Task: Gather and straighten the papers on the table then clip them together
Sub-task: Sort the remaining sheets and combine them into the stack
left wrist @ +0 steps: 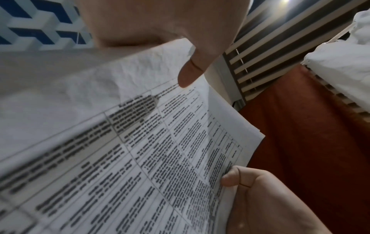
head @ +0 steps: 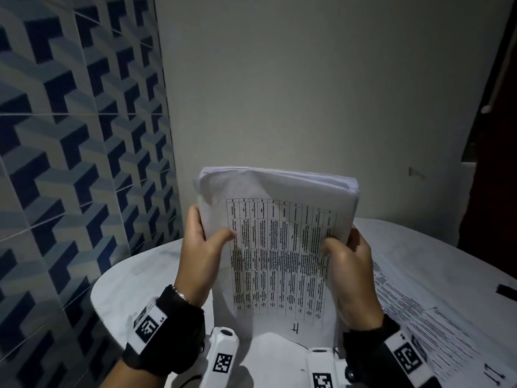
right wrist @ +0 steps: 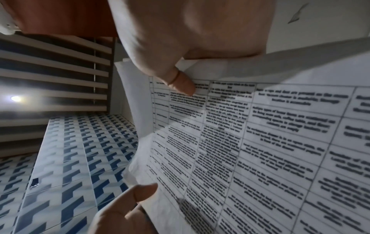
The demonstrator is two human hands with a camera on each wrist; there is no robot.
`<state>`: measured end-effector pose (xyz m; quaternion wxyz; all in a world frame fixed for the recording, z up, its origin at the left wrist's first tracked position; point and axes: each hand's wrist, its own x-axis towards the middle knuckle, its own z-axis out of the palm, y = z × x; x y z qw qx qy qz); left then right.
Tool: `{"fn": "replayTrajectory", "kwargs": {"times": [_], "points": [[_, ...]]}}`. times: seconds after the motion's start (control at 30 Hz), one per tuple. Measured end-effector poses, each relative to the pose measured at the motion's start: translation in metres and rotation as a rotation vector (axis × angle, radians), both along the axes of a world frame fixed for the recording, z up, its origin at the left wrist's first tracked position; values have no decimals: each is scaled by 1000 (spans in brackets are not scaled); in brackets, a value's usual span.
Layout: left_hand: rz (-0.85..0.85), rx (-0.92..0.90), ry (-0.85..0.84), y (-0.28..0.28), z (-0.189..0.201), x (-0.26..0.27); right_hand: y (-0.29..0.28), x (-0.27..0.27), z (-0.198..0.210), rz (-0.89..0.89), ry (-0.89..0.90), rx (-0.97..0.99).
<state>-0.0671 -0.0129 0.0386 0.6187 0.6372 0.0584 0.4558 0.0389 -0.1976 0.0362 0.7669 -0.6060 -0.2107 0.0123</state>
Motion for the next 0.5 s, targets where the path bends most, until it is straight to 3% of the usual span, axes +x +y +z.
{"fn": "replayTrajectory", "kwargs": {"times": [0.2,0.5], "points": [[13,146,-83,0,29,-5,1,-3,9,51,0,39],[50,146,-58,0,67,-6,2,-4,16,45,-15,36]]}}
